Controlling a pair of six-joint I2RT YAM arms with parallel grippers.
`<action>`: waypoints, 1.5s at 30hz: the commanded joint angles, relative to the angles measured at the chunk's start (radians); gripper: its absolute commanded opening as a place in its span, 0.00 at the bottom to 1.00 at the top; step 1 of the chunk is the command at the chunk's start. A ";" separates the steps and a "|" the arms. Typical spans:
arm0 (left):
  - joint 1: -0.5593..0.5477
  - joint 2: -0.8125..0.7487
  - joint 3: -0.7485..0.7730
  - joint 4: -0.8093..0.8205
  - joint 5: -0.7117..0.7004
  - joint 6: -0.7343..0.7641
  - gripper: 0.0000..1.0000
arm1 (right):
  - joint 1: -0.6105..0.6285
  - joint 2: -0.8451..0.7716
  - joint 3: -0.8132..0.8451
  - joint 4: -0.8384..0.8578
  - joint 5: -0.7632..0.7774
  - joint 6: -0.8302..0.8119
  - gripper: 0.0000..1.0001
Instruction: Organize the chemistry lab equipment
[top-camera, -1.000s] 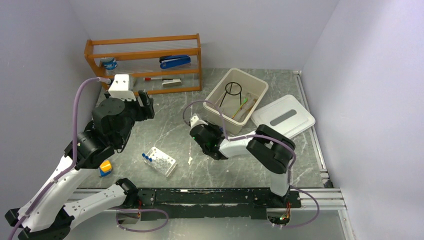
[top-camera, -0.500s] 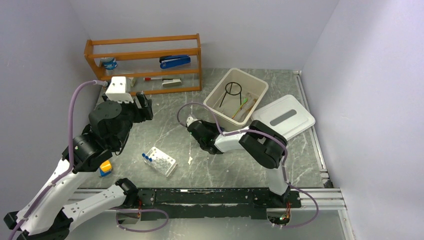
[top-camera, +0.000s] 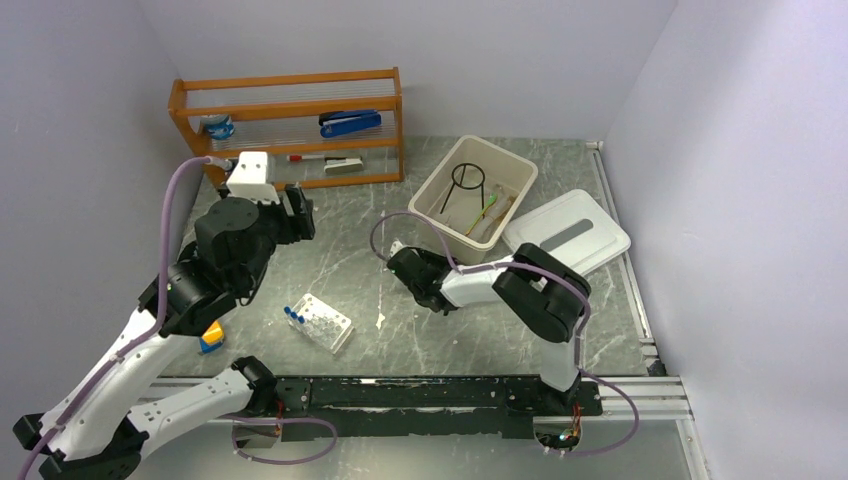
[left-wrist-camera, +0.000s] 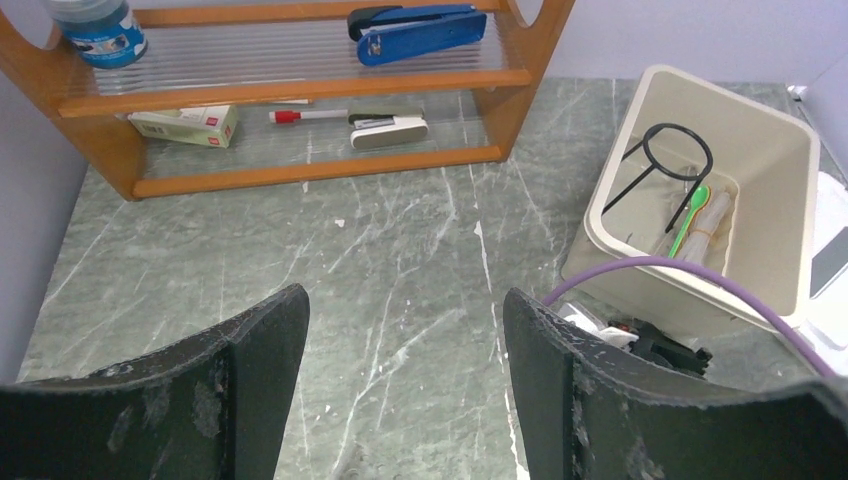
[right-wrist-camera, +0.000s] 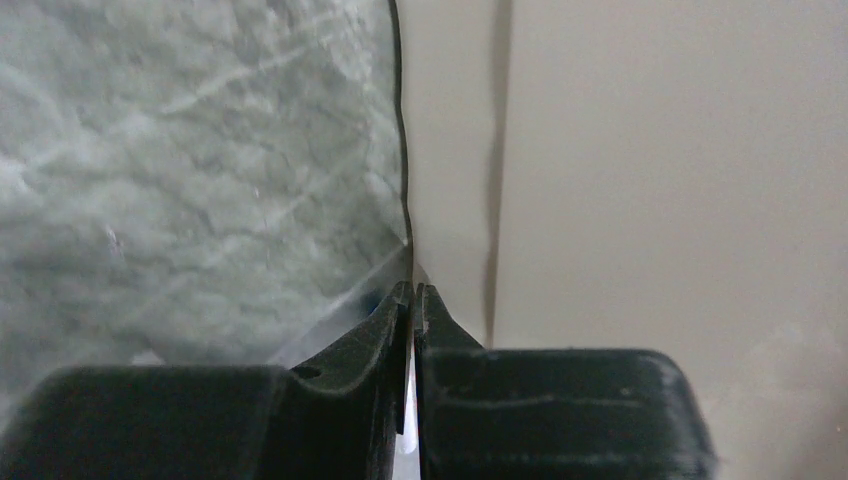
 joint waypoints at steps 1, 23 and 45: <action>-0.001 0.021 -0.003 0.034 0.025 0.014 0.75 | -0.002 -0.076 -0.011 -0.132 -0.048 0.057 0.09; -0.001 0.043 -0.008 0.087 0.071 0.044 0.75 | 0.004 -0.659 -0.048 -0.374 -0.380 0.443 0.54; -0.001 0.050 -0.062 0.137 0.118 0.045 0.75 | -0.335 -0.717 -0.217 -0.377 -0.470 1.030 0.78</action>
